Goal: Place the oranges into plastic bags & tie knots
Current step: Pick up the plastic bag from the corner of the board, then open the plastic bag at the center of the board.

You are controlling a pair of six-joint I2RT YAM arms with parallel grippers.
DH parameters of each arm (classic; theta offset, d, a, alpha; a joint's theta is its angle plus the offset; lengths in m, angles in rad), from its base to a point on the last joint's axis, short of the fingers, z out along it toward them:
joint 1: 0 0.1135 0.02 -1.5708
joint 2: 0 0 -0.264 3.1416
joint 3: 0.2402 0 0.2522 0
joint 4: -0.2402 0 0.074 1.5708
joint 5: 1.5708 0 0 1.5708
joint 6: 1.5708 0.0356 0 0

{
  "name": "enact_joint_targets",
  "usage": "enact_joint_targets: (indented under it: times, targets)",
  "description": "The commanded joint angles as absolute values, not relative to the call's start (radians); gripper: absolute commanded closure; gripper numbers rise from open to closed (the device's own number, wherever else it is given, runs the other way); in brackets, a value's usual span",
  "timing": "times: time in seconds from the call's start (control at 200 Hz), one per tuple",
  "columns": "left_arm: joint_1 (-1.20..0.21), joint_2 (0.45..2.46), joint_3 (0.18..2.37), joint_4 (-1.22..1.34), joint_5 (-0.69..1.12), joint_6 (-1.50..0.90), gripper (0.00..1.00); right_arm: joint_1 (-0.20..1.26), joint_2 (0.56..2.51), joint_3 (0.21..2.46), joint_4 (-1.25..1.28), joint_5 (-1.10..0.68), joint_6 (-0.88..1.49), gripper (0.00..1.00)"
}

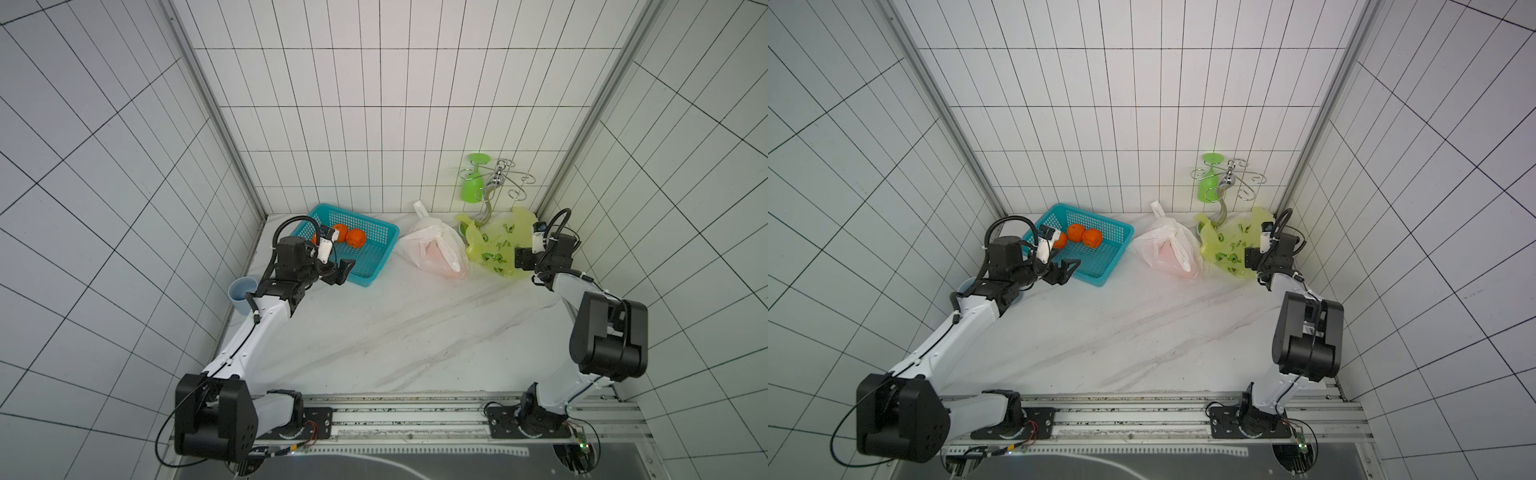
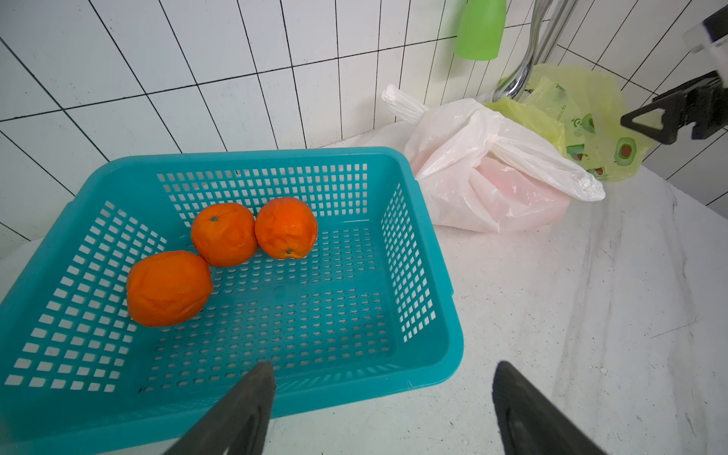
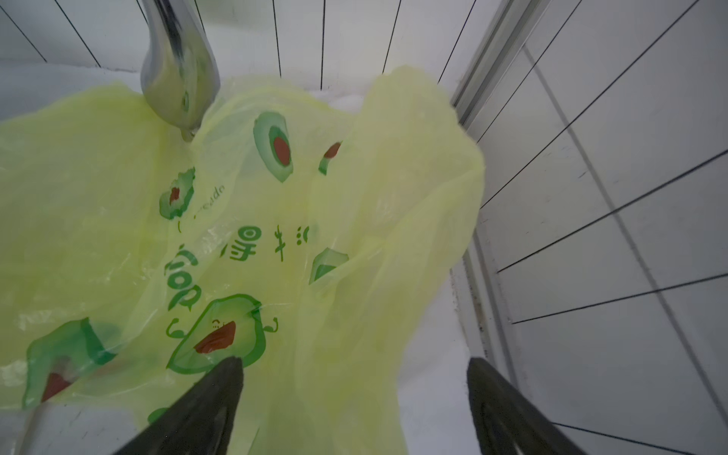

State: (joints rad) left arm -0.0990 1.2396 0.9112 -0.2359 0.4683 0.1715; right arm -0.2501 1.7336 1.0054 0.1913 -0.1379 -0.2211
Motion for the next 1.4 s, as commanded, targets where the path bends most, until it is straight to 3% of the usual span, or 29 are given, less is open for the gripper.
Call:
enact_joint_targets:
  times: [0.0, 0.03, 0.14, 0.21, 0.36, 0.46, 0.55, 0.675, 0.87, 1.054, 1.229, 1.394]
  targets:
    - [-0.102, 1.244, 0.902, -0.213, 0.492, 0.164, 0.14, -0.254, 1.845, 1.130, 0.164, -0.165, -0.146, 0.13]
    - [-0.103, 1.241, 0.901, -0.213, 0.492, 0.164, 0.14, -0.257, 1.868, 1.157, 0.153, -0.139, -0.149, 0.21]
    - [-0.102, 1.233, 0.899, -0.219, 0.501, 0.166, 0.14, -0.314, 1.796, 1.117, 0.166, -0.162, -0.221, 0.78]
    - [-0.103, 1.224, 0.893, -0.216, 0.517, 0.167, 0.14, -0.367, 1.661, 1.032, 0.163, -0.202, -0.321, 1.00]
    - [-0.108, 1.220, 0.888, -0.216, 0.571, 0.163, 0.14, -0.530, 1.346, 0.884, -0.003, -0.409, -0.654, 1.00]
    - [-0.141, 1.222, 0.893, -0.225, 0.570, 0.176, 0.15, -0.657, 1.237, 0.958, -0.451, -0.662, -1.098, 1.00]
    - [-0.179, 1.219, 0.899, -0.239, 0.568, 0.204, 0.15, -0.719, 1.223, 1.064, -0.784, -0.792, -1.359, 1.00]
    - [-0.231, 1.210, 0.906, -0.249, 0.590, 0.236, 0.15, -0.681, 1.339, 1.302, -1.340, -0.919, -1.700, 1.00]
    - [-0.297, 1.233, 0.955, -0.256, 0.691, 0.297, 0.15, -0.348, 1.260, 1.217, -1.181, -0.913, -1.495, 1.00]
    - [-0.382, 1.375, 1.045, -0.206, 0.764, 0.214, 0.15, -0.104, 1.339, 1.316, -1.073, -1.060, -1.319, 1.00]
    - [-0.394, 1.487, 1.098, -0.063, 0.816, 0.066, 0.14, 0.072, 1.433, 1.462, -1.077, -1.073, -1.240, 1.00]
    - [-0.403, 1.545, 1.088, 0.080, 0.828, -0.007, 0.14, 0.128, 1.467, 1.559, -1.134, -1.118, -1.226, 1.00]
